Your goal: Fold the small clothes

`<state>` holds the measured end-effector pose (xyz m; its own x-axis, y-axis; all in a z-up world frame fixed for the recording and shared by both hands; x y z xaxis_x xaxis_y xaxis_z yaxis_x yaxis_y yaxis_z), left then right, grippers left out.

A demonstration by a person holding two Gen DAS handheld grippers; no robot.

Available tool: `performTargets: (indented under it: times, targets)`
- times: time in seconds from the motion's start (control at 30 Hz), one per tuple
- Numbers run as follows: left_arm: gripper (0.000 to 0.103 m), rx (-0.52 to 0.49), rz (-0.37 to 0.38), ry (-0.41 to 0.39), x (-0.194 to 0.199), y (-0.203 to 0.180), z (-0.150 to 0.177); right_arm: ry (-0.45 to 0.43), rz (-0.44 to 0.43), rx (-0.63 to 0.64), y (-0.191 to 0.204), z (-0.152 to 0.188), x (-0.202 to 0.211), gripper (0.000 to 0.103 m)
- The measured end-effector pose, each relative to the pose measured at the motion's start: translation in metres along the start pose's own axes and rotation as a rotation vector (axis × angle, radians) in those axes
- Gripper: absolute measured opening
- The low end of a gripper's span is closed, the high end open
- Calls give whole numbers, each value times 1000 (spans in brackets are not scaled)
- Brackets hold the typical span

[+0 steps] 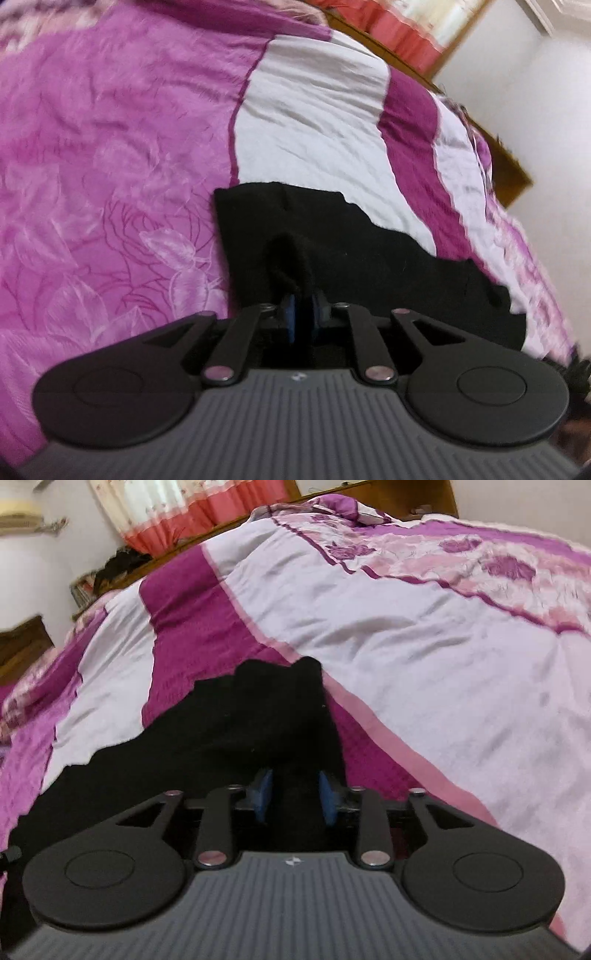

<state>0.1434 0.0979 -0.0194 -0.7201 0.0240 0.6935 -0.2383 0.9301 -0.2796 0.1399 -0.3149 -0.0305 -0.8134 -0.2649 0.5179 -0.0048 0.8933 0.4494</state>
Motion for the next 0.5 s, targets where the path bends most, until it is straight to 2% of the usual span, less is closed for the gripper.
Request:
performTargets:
  times: [0.07,0.13,0.2,0.23,0.27,0.33,0.4,0.47,0.5]
  targets:
    - [25,-79,-11,-31,17,-5,2,-6,-12,56,11,-2,8,78]
    - [34,-96,28,-65,40,-7,4,1,-47,103,20,-1,23,78]
    - [49,-52,97,-61,64,-5,6,25,-80,151,28,5,45,78]
    - [52,-34,127,-61,74,-3,8,31,-96,160,28,10,56,79]
    - [53,-18,156,-65,85,1,12,37,-103,152,28,17,69,82]
    - [53,-22,194,-47,100,7,25,61,-109,119,24,34,90,83]
    - [52,-41,235,11,107,14,47,83,-163,105,18,53,112,76]
    - [52,-42,213,59,109,28,71,139,-183,106,13,74,127,67]
    - [52,-39,199,75,109,35,80,159,-167,104,10,81,132,66]
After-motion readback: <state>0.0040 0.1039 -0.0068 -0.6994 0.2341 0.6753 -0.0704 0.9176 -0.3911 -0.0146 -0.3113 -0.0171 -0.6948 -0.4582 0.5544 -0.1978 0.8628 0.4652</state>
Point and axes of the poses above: each gripper's, at about its wrist camera, not at the fingertips, and x roughly against the way its jaws point, y to its left, z to its underside, the point moved 10 cm from there along -x, roughly the way its jaws point, and after that the axes turned 14 degrees about -z, right-handed, at the moved point
